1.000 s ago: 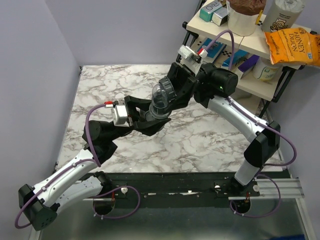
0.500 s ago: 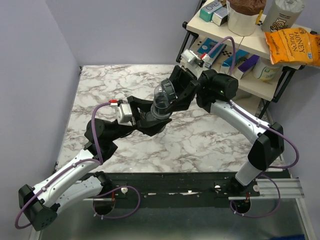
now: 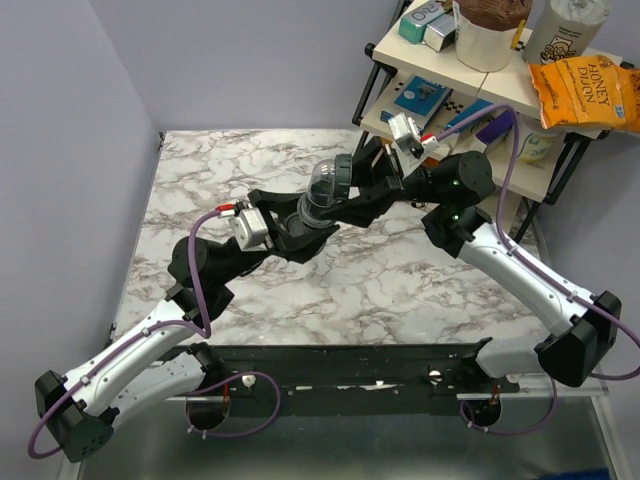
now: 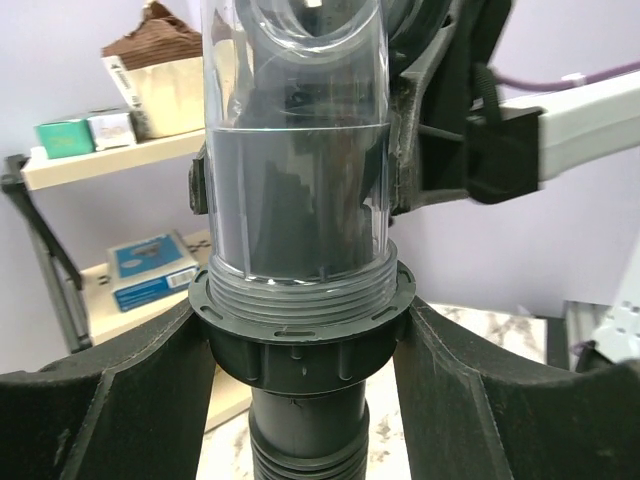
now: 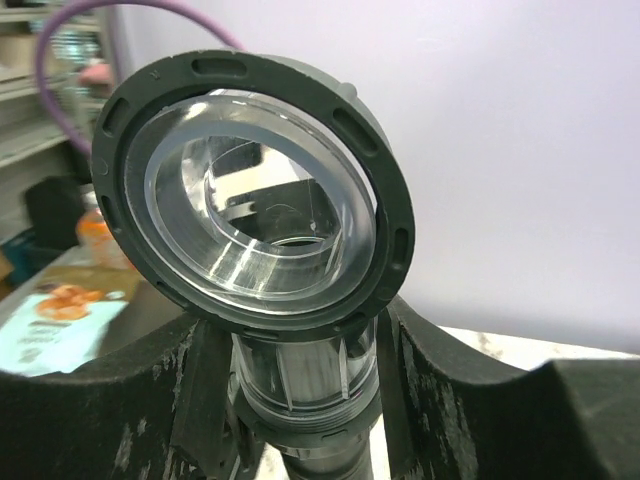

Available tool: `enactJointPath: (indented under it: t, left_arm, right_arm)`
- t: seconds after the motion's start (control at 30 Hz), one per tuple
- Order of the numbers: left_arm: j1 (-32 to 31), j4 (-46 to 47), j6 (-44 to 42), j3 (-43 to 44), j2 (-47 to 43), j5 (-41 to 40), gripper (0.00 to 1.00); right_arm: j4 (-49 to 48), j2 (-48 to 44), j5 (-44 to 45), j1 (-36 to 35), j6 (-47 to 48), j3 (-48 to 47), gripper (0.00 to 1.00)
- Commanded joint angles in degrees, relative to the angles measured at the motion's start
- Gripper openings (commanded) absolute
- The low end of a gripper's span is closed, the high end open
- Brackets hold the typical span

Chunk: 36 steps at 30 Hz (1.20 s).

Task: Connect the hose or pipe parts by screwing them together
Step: Install the adaptor on the pipeline.

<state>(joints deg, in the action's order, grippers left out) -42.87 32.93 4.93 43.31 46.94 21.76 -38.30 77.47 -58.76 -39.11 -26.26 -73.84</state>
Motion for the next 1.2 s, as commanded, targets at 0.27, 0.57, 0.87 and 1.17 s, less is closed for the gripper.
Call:
enactJointPath:
  t: [0.27,0.57,0.87,1.17]
  left_arm:
    - [0.86,9.87,-7.21,3.71,-2.99,-15.25,0.0]
    - [0.77,10.23,-7.74,3.62,-2.73,-17.45,0.0]
    - [0.77,9.61,-8.88,3.8,-2.55,-19.21,0.0]
    - [0.6,9.35,-9.41,3.27,-2.2,-20.7,0.0]
  right_arm:
    - [31.27,-7.24,36.75,-14.21,23.61,4.67,0.01]
    - [35.75,-4.62,75.83,-28.45,28.63,2.31,0.01]
    - [56.48,12.78,115.49,-34.45,17.14,-20.0,0.01]
    - [64.41,22.72,126.43,-36.03,15.71,-37.41,0.26]
